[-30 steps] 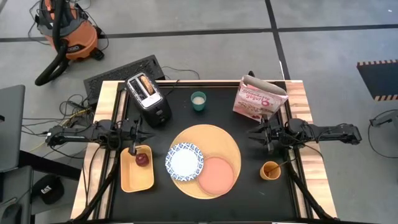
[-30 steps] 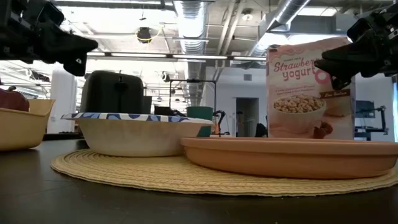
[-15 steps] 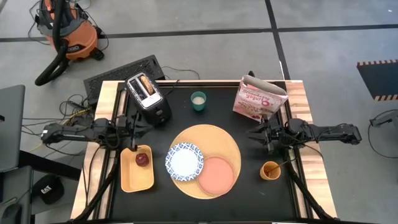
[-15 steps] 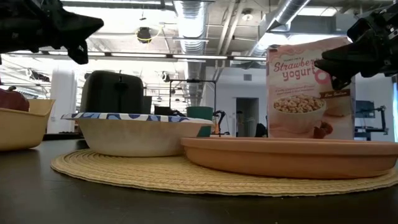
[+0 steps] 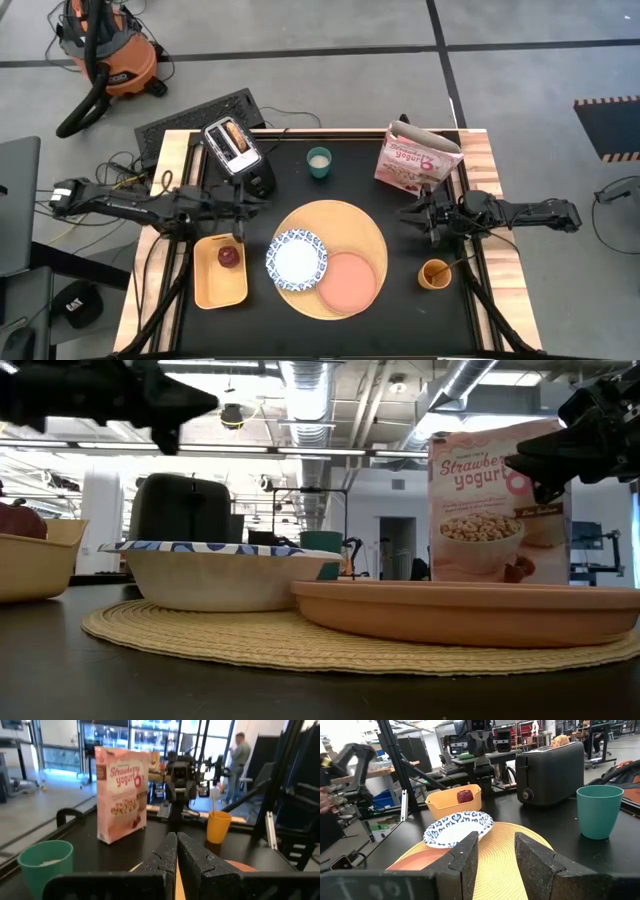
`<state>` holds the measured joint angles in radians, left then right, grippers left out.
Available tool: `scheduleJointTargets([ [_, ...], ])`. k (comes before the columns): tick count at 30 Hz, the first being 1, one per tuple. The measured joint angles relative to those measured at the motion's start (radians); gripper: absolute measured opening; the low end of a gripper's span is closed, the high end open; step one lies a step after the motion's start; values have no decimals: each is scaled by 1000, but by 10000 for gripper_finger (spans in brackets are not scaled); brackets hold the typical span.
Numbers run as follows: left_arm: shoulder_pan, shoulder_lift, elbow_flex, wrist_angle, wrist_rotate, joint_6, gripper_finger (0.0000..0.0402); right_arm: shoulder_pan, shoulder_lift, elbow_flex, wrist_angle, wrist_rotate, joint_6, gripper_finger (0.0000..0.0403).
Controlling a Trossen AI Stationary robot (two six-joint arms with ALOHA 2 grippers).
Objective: Arrange a breakfast setting
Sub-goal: Pour the cereal into the bowl
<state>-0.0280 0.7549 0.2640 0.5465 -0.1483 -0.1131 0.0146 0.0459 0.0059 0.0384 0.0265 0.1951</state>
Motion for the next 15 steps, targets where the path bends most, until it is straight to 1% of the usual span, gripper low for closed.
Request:
scheduleJointTargets([
  [4, 0, 182, 116, 59, -7, 18, 0, 0, 0, 0, 1, 2, 45, 155],
  [9, 0, 394, 290, 99, -10, 122, 0, 0, 0, 0, 1, 2, 67, 155],
  [12, 0, 514, 403, 99, -16, 189, 0, 0, 0, 0, 7, 2, 67, 155],
  [15, 1, 629, 519, 97, -17, 207, 0, -5, 0, 4, 16, 2, 66, 155],
])
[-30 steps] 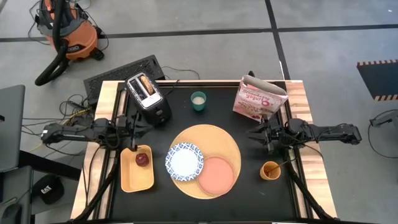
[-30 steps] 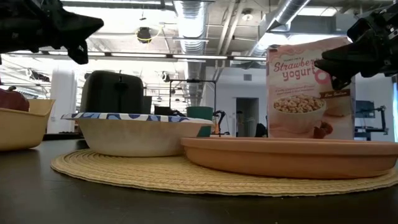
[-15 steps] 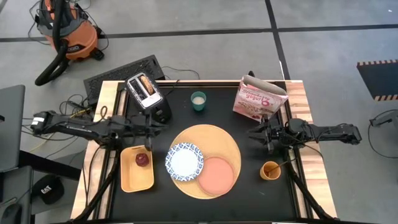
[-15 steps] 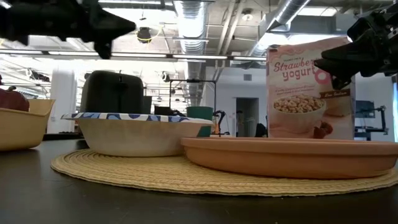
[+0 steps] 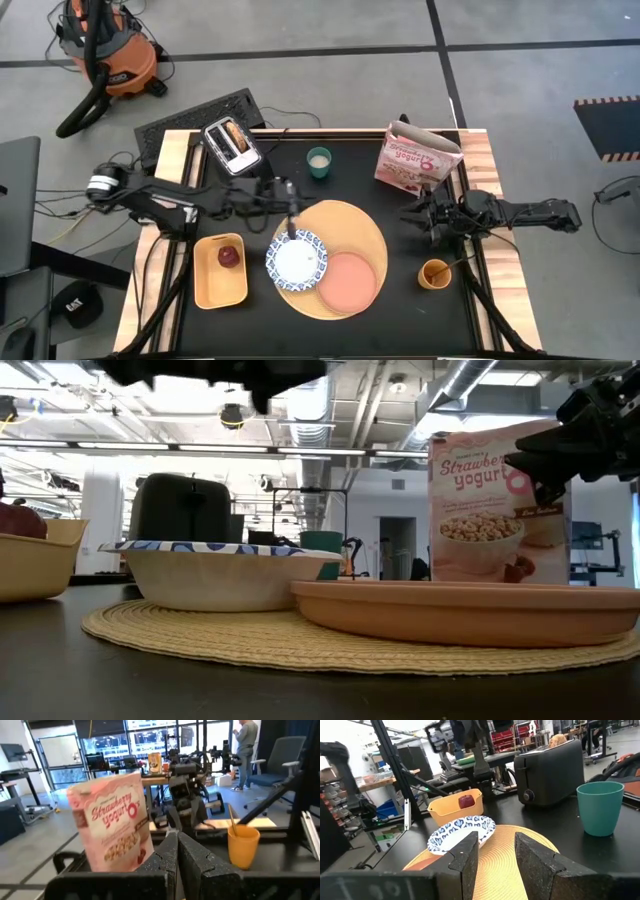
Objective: Arrange a breakfast setting
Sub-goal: Pour the cereal into the bowl
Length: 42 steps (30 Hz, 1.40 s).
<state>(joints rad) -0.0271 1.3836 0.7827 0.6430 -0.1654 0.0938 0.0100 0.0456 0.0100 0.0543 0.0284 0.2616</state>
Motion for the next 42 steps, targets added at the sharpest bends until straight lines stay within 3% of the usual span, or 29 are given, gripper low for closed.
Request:
scheduleJointTargets([
  [6, 62, 194, 258, -112, -13, 16, 7, 0, 0, 25, -8, 0, -8, 155],
  [10, 132, 311, 429, -241, 46, 7, 40, 3, 0, 25, -36, 0, -38, 155],
  [18, 251, 508, 737, -474, 171, -9, 162, 2, 0, 27, -41, 4, -95, 155],
  [25, 337, 662, 950, -525, 241, -15, 279, 1, 0, 28, -50, 21, -139, 155],
  [30, 370, 748, 1031, -539, 225, 2, 314, 1, 1, 15, -43, 70, -143, 155],
  [42, 400, 875, 1052, -409, 265, 66, 318, 1, 0, 13, -35, 110, -139, 155],
])
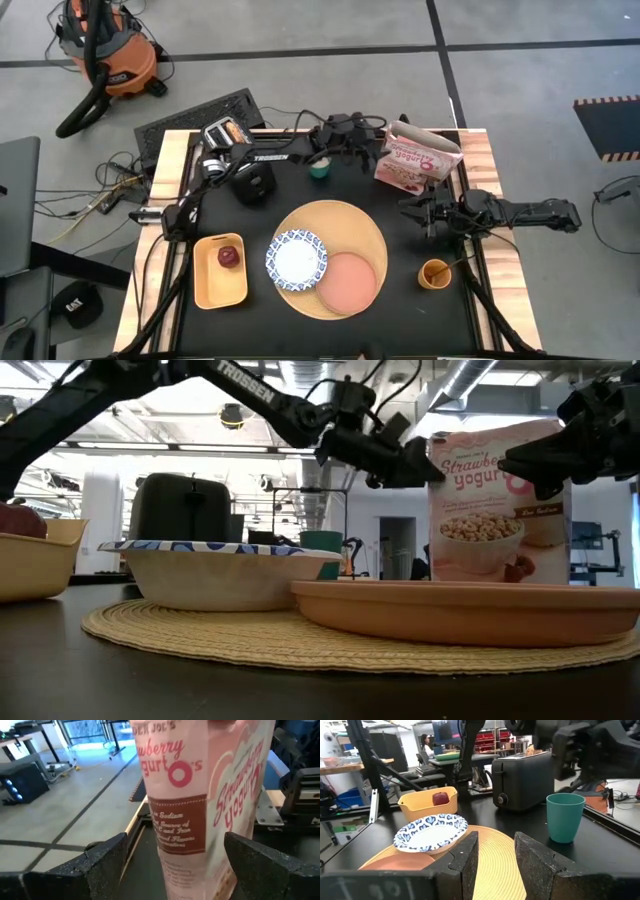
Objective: Arrange a breakfast setting
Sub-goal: Pour the cereal into the bowl
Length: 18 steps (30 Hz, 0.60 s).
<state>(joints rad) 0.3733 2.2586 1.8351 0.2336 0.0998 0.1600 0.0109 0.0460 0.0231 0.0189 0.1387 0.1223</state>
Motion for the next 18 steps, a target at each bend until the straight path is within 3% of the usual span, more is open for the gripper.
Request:
scheduleJointTargets([
  [10, -9, 125, 1, 195, 137, -25, 318, 0, 0, 0, 1, 2, 0, 155],
  [18, -16, 134, 2, 177, 212, -50, 318, 0, 0, -1, 3, 2, -3, 155],
])
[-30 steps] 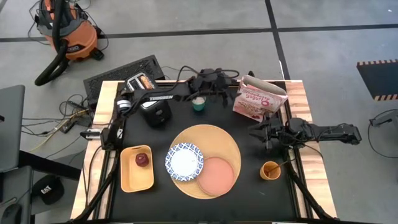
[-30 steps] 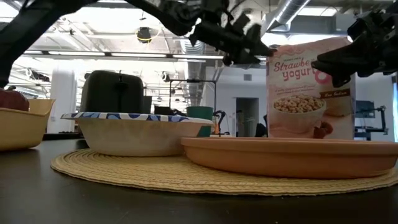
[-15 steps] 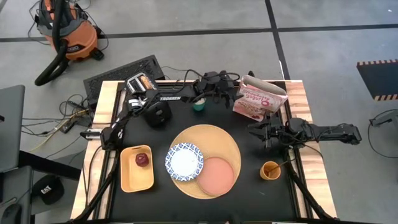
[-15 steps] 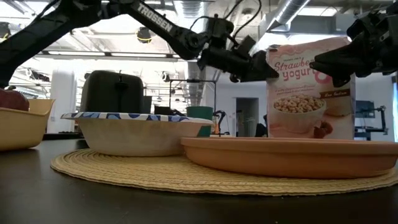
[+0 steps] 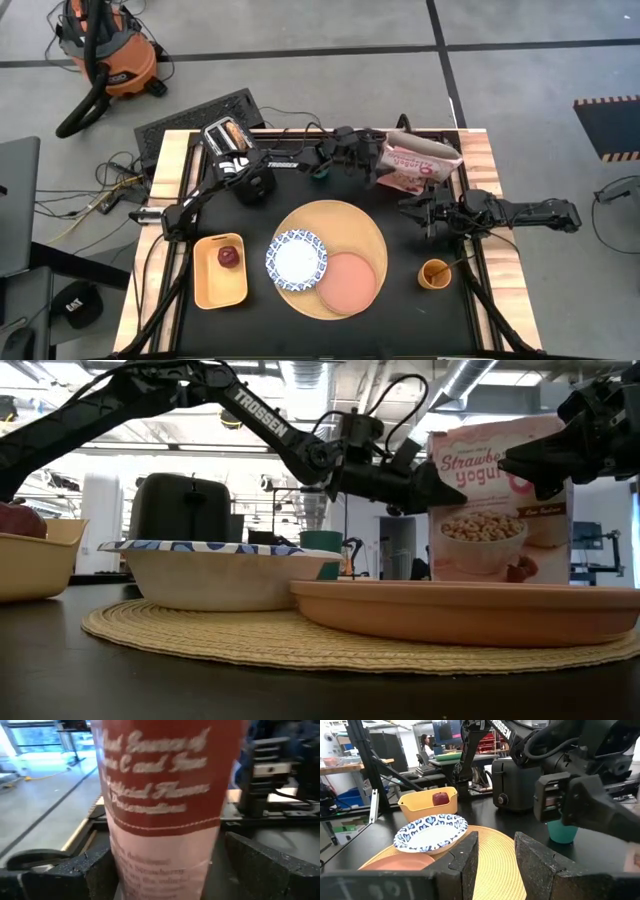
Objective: Arrange a breakfast setting
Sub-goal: Pour the cereal into the bowl
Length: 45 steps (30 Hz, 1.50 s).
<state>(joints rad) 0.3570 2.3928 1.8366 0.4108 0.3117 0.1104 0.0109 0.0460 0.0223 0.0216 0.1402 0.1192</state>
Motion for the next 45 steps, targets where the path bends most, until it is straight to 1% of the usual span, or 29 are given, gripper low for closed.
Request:
scheduleJointTargets([
  [2, -6, 0, 0, -4, 16, 7, 318, 0, 0, 0, 0, 0, 0, 155],
  [3, -10, 0, 0, -11, 8, 12, 318, 0, 0, 0, 0, 0, 0, 155],
  [7, -27, 0, 1, -66, -94, 36, 315, 0, 0, 0, 1, 0, 1, 155],
  [9, -34, 0, 1, -65, -96, 43, 300, 0, 0, 0, 1, 0, 1, 155],
  [12, -45, 0, 1, -53, -73, 78, 253, 0, 0, 0, 1, 0, 1, 155],
  [18, -63, 0, 1, -81, -70, 152, 131, 0, 0, 0, 1, 0, 3, 155],
  [24, -63, -2, 1, -77, -81, 153, 30, 0, 0, -2, 16, 0, 4, 155],
  [26, -63, -8, 1, -85, -83, 139, 9, 0, 0, -2, 20, 1, 3, 155],
  [29, -65, -31, 0, -107, -88, 118, 4, 0, 0, -2, 27, 0, -12, 161],
  [32, -67, -79, -1, -142, -88, 105, 1, 0, 0, -2, 38, 10, -27, 179],
  [40, -85, -202, 0, -249, -101, 118, 0, 2, 0, -2, 46, 23, -41, 265],
  [43, -96, -249, -5, -287, -123, 128, 0, 3, 0, -2, 46, 21, -41, 279],
  [45, -102, -290, -34, -284, -138, 130, 0, 3, 0, -2, 46, 19, -41, 281],
])
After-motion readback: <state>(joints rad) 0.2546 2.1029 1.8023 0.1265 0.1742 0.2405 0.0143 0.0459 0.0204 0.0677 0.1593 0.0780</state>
